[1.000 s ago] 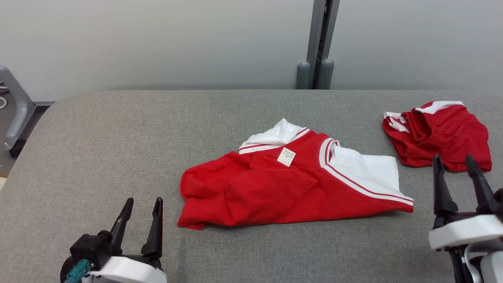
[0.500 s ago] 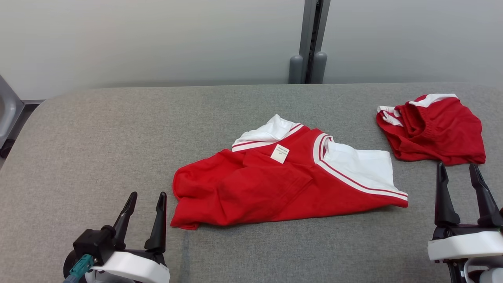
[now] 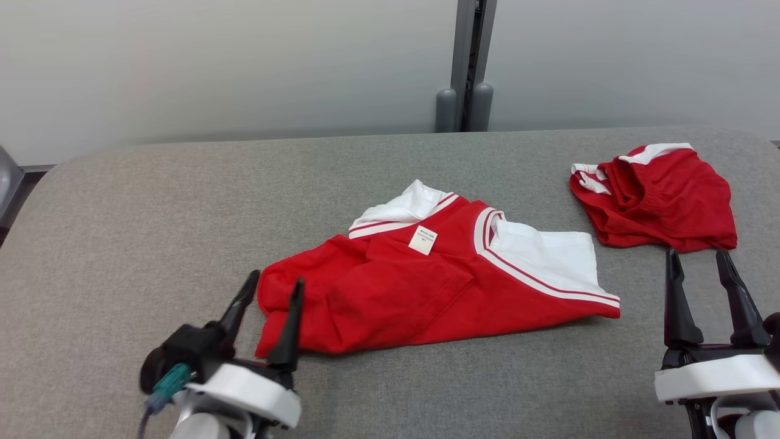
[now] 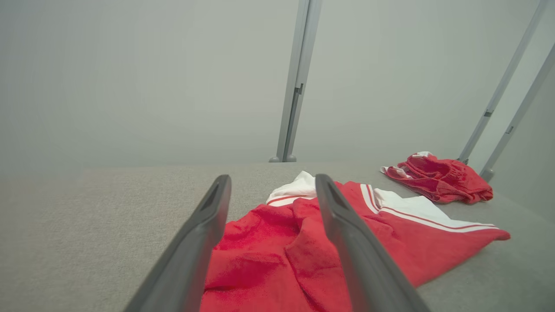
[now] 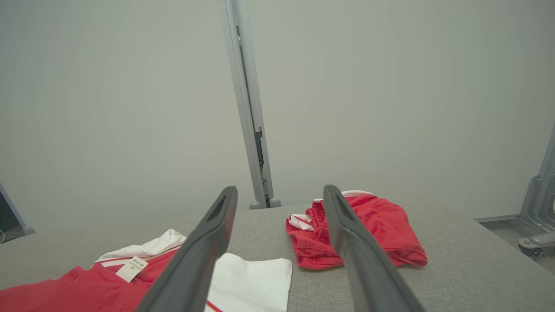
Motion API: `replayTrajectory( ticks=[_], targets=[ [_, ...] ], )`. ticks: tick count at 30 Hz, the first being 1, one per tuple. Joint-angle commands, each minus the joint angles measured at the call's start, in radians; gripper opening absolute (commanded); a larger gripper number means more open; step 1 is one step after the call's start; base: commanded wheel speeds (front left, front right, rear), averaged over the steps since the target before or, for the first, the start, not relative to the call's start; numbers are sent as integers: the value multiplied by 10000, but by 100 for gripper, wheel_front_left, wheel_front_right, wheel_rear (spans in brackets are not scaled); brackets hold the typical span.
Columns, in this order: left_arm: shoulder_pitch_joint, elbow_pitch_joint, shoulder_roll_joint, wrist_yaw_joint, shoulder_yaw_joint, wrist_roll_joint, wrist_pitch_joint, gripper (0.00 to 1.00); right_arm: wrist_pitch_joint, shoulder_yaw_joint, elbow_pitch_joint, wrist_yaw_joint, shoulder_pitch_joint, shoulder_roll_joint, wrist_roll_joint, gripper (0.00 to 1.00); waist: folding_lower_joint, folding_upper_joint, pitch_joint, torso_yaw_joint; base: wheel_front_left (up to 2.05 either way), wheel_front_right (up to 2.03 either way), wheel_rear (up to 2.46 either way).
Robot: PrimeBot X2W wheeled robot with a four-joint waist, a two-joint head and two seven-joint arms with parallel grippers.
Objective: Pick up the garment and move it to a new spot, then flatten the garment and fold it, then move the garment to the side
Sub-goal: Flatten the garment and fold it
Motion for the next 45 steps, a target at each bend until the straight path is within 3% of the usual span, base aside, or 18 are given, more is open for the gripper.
replayTrajectory(
  ticks=[1, 11, 22, 36, 45],
  targets=[
    [-415, 187, 59, -39, -413, -65, 126, 100, -45, -13, 50, 4, -121, -99, 41, 100, 0, 0, 30, -85, 0, 0, 0],
    [-2460, 1425, 88, -30, -2772, -786, 2855, 100, -45, 95, -18, 4, -439, -128, 73, 100, 0, 0, 442, -728, 0, 0, 0],
    [-4478, 2873, -5, -31, -4095, -1373, 4375, 100, -45, 240, -285, 4, -986, -39, 410, 100, 0, 0, 1220, -1768, 0, 0, 0],
    [-6346, 5557, -100, -30, -5198, -2172, 4920, 100, -45, 218, -576, 4, -1260, 89, 604, 100, 0, 0, 1965, -2651, 0, 0, 0],
    [-6579, 5938, -100, 30, -6036, -2774, 4788, 100, -45, 223, -497, 4, -1370, 102, 700, 100, 0, 0, 2037, -2635, 0, 0, 0]
  ],
)
